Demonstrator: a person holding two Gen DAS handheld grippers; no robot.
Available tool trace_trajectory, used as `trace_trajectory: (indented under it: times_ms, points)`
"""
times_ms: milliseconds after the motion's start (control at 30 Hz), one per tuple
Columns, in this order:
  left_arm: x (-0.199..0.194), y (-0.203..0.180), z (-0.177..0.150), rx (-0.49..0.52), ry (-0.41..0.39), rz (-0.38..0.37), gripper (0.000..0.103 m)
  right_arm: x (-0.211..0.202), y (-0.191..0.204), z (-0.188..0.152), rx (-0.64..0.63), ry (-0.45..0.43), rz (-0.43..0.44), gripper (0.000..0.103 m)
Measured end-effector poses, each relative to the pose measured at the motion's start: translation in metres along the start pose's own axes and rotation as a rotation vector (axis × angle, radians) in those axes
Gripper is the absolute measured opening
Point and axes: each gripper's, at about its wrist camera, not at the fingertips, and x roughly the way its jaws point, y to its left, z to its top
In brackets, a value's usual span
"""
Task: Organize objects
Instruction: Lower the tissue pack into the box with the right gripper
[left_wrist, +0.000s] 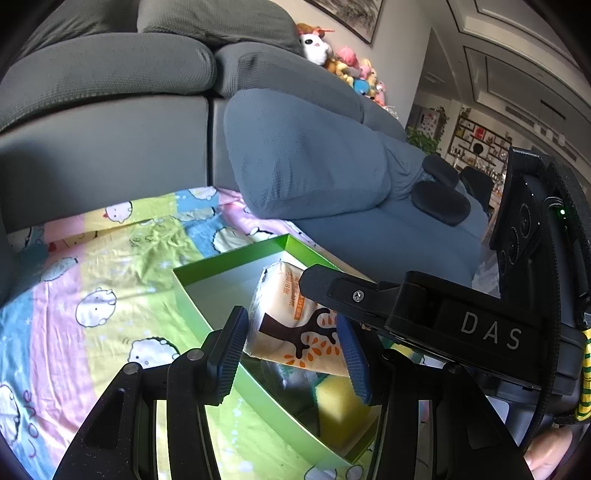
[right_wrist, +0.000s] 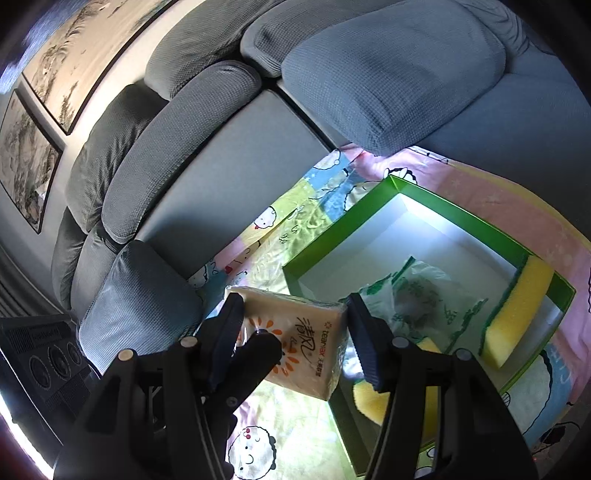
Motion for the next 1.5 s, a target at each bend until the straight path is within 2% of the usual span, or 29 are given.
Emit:
trace_trajectory:
  times_ms: [633, 1500]
  points:
    - [0.023, 0.001, -0.006, -0.033, 0.081, -0.039, 0.051, 0.011, -0.017, 0.002, 0.028, 0.033, -0.074, 0.057]
    - [0.041, -0.009, -0.009, -0.041, 0.143, -0.099, 0.051, 0.009, -0.033, 0.005, 0.062, 0.032, -0.143, 0.057]
